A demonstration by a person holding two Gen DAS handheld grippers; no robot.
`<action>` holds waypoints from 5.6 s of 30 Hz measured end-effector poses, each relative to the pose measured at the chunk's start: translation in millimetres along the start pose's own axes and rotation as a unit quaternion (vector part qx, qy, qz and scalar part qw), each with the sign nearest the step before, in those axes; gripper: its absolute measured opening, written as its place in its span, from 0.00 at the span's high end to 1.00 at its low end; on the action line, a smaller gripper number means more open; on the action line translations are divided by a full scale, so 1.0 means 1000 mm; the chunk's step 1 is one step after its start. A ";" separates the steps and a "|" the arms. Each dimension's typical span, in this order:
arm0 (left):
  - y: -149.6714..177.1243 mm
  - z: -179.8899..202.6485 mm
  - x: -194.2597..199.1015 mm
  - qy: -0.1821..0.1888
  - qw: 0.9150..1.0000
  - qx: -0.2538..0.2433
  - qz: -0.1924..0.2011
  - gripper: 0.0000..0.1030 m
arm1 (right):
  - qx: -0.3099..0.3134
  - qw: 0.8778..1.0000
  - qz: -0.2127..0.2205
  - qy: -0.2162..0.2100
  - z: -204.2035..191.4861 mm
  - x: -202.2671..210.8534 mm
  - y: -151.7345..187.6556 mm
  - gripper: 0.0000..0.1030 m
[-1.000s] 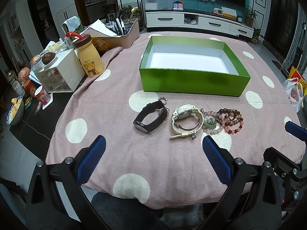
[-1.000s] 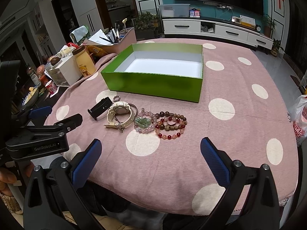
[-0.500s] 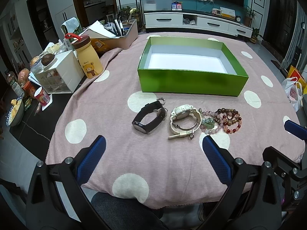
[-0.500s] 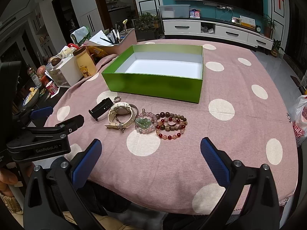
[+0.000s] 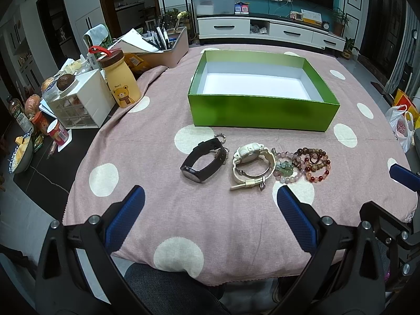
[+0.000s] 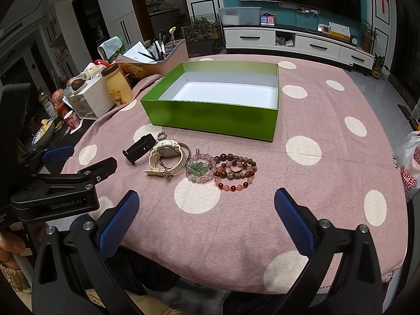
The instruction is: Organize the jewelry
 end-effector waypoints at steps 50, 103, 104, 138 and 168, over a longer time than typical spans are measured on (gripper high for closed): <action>0.025 -0.051 -0.071 0.076 0.992 0.101 -0.015 0.02 | -0.056 0.998 0.010 -0.013 0.071 -0.028 0.013 0.04; -0.014 -0.009 -0.089 0.188 0.982 -0.016 0.027 1.00 | 0.027 0.998 0.039 -0.036 0.053 -0.046 -0.040 0.93; -0.015 -0.011 -0.087 0.194 0.981 -0.010 0.027 1.00 | 0.028 0.998 0.042 -0.037 0.051 -0.045 -0.042 0.93; -0.014 0.030 -0.105 0.176 0.950 -0.248 -0.069 0.87 | 0.007 0.997 0.060 -0.041 0.056 -0.030 -0.041 0.93; -0.123 0.018 -0.067 0.207 0.973 -0.091 0.052 0.99 | 0.043 0.991 0.122 -0.036 0.063 -0.028 -0.114 0.93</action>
Point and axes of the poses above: each gripper's, at about its wrist camera, not at the fingertips, and x roughly against the way its jaws point, z to its right, y to its underside, the point moved 4 cm from there along -x, roughly the way its jaws point, and after that the axes turned 14 degrees about -y, right-handed, at the moved point
